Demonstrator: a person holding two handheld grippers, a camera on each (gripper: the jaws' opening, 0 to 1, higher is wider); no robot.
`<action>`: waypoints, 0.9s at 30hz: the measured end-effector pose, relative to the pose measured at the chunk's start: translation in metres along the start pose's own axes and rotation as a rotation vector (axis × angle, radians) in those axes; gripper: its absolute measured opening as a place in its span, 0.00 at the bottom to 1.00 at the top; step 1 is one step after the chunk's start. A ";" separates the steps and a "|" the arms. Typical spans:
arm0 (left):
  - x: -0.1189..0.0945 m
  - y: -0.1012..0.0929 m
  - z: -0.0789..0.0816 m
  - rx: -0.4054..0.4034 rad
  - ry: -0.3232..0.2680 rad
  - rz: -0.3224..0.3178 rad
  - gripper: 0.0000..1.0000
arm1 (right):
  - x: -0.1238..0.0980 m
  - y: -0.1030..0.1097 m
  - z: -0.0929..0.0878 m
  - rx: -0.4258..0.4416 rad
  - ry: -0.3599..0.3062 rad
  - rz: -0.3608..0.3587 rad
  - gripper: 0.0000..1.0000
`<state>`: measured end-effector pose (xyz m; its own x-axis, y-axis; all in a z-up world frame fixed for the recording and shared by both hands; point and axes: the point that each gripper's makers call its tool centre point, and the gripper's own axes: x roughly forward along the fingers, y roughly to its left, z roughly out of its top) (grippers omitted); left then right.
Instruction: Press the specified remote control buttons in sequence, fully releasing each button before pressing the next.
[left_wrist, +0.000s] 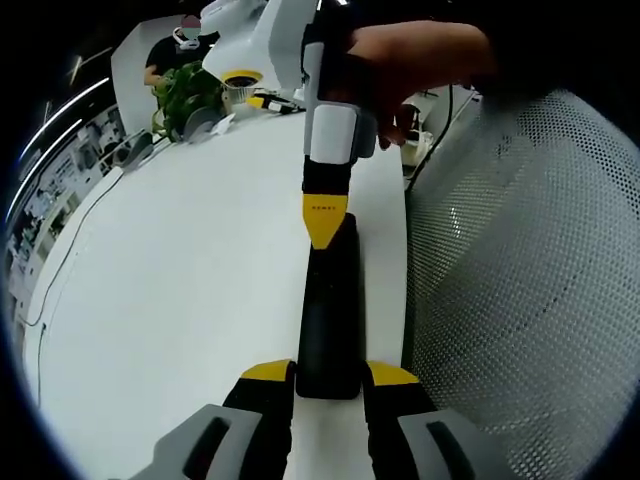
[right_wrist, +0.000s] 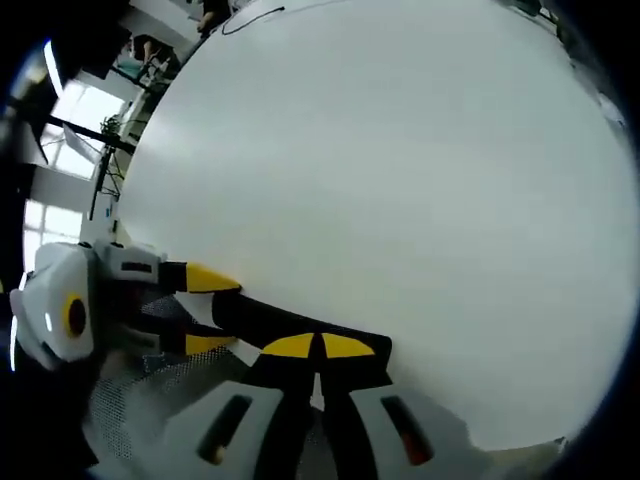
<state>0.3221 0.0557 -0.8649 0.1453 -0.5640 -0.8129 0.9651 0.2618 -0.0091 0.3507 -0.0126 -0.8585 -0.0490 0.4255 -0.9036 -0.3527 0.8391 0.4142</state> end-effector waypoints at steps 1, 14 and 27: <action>0.000 0.000 0.000 -0.001 0.000 0.000 0.27 | 0.000 0.001 -0.001 0.007 0.008 0.006 0.00; -0.001 0.002 0.000 -0.008 0.002 0.006 0.26 | 0.000 0.009 -0.010 0.034 0.061 0.056 0.00; 0.000 0.003 0.001 -0.001 0.000 0.006 0.25 | 0.004 0.009 -0.013 0.007 0.078 0.044 0.00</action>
<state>0.3251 0.0560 -0.8643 0.1510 -0.5621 -0.8131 0.9639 0.2662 -0.0050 0.3351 -0.0076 -0.8596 -0.1371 0.4343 -0.8903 -0.3425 0.8226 0.4539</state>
